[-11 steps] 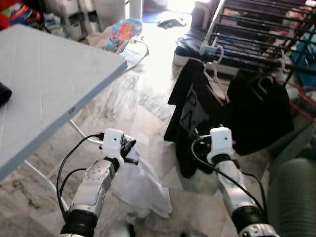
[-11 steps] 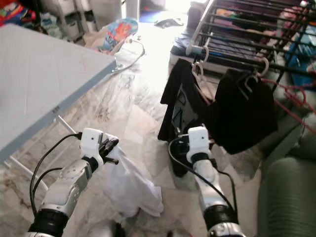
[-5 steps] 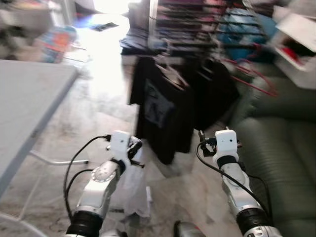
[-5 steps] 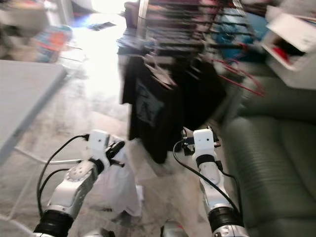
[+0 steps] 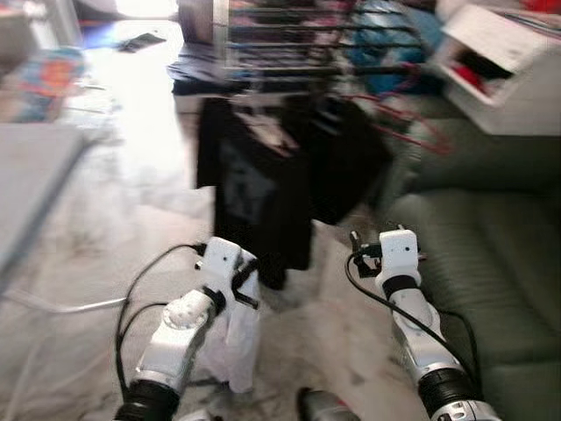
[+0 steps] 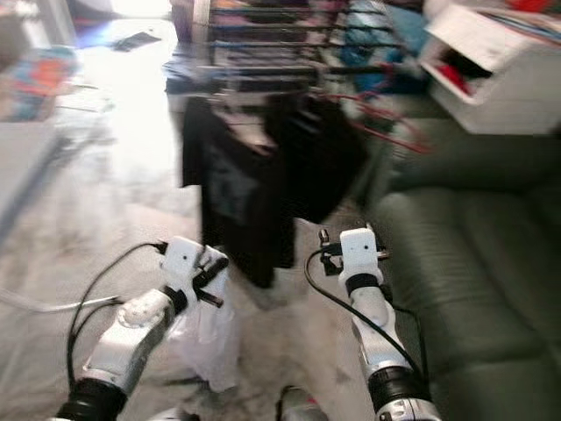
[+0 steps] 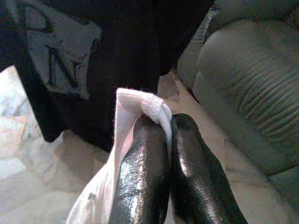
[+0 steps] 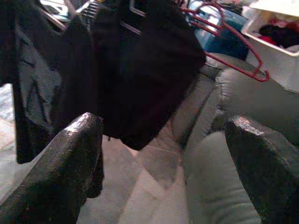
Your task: Hang hanger
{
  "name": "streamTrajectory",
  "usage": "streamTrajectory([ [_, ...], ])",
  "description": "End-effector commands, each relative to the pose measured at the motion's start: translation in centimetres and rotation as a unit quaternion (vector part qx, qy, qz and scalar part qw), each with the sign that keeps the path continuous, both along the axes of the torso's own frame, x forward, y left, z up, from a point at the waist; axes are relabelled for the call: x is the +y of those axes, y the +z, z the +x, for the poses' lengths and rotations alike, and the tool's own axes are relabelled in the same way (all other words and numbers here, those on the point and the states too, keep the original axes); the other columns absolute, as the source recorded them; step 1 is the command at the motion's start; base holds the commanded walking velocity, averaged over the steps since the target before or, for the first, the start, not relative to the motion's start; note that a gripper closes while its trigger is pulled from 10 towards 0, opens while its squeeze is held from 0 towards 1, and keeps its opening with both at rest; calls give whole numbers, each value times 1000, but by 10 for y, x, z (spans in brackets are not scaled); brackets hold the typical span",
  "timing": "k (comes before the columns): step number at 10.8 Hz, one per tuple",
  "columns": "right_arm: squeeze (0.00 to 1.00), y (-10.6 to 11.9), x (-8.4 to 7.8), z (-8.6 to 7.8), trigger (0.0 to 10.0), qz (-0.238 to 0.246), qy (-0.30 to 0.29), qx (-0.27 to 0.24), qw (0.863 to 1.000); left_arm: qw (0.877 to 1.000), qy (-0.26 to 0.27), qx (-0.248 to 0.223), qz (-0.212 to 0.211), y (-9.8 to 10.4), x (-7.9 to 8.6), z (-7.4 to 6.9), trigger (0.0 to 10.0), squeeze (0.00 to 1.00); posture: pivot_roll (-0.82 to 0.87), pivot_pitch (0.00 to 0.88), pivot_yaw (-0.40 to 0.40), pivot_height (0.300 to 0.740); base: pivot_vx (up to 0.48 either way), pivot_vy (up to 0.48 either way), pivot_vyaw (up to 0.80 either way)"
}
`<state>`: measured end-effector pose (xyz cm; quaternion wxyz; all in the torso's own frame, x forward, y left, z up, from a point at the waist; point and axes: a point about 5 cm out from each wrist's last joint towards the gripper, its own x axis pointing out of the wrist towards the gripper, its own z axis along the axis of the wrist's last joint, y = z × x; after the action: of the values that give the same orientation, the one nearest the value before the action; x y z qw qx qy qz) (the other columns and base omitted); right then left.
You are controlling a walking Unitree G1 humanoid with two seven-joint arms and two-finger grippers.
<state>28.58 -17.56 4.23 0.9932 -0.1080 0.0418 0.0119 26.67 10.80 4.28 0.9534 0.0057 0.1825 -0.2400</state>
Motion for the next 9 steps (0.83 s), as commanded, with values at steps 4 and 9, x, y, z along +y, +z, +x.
streamTrajectory([
  [4,0,2,1,4,10000,1,-2,-3,1000,1000,-13,-17,-21,11,-7,5,10000,0,-36,0,-4,740,0,176,-800],
  [9,0,3,1,5,10000,-3,-3,-2,1000,999,-9,-18,-26,12,-9,7,10000,0,-37,0,-6,740,0,431,-800],
])
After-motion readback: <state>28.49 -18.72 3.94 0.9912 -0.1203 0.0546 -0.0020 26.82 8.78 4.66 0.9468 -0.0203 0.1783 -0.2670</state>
